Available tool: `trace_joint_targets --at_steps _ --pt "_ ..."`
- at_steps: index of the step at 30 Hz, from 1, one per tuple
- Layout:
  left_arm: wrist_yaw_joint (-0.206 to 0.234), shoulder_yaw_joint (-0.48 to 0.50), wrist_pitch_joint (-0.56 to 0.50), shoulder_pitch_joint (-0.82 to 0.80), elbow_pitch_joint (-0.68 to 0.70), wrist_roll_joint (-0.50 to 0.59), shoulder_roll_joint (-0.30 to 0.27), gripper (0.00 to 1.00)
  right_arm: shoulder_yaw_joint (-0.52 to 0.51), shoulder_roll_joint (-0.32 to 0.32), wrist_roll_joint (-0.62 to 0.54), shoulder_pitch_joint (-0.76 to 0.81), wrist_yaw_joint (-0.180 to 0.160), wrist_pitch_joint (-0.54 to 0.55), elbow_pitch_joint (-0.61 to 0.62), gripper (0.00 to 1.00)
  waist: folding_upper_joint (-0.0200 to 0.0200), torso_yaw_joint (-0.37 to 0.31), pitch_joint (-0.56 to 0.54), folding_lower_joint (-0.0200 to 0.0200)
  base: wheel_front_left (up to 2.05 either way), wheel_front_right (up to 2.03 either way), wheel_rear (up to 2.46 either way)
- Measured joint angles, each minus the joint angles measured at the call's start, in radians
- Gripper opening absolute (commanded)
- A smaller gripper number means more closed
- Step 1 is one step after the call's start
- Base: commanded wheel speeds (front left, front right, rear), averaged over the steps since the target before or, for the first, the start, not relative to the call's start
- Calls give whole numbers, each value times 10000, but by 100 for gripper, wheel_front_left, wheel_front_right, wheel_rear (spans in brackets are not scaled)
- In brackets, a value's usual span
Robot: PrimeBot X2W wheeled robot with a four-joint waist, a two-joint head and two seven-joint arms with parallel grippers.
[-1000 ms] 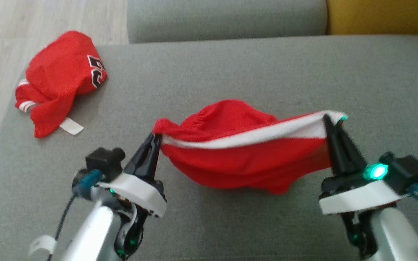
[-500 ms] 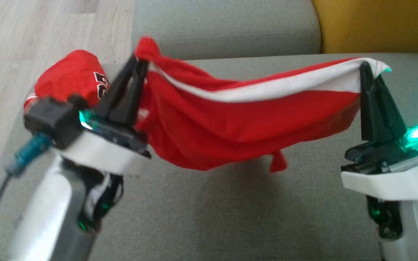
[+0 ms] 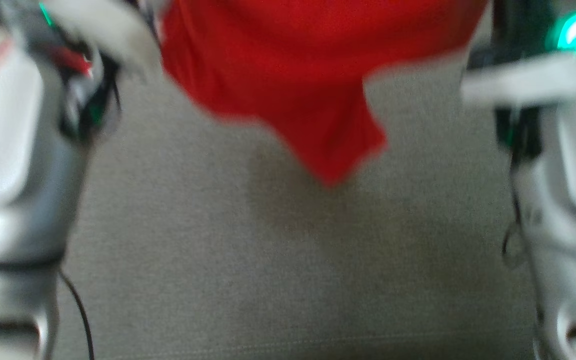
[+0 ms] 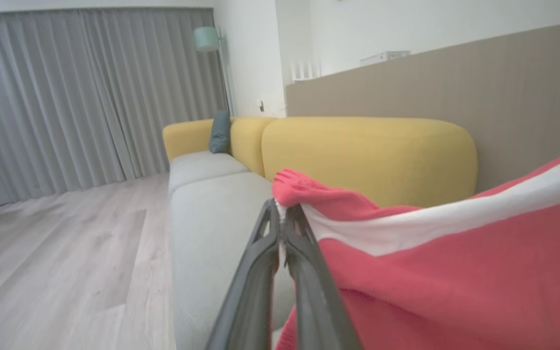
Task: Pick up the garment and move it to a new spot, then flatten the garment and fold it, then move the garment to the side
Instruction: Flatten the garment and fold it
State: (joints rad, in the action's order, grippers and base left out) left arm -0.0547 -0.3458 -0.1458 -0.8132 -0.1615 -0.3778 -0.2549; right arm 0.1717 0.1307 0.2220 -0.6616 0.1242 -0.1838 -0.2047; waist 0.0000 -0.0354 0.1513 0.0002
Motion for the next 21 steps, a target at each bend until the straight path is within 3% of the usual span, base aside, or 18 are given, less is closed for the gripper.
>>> trace_joint_targets --at_steps 5,9,12,21 --pt "130 288 1129 -2937 -1509 454 378 0 -500 -343 -790 -2953 0 -673 -1567 0 0 -236 977 1 0 0 0" --pt "278 437 2011 -4163 -2414 466 872 0 -999 -518 -1177 -3942 0 -732 -1590 0 0 -351 1684 1 0 0 0" --pt "169 334 2288 -3897 -3283 435 1101 0 -805 -527 -1166 -3617 0 -761 -1655 0 0 -370 2138 2 0 0 0" --pt "-19 73 3218 -862 -5225 -56 1367 0 -69 -610 -196 -558 0 -757 -2111 0 -1 -288 2795 0 0 0 0"
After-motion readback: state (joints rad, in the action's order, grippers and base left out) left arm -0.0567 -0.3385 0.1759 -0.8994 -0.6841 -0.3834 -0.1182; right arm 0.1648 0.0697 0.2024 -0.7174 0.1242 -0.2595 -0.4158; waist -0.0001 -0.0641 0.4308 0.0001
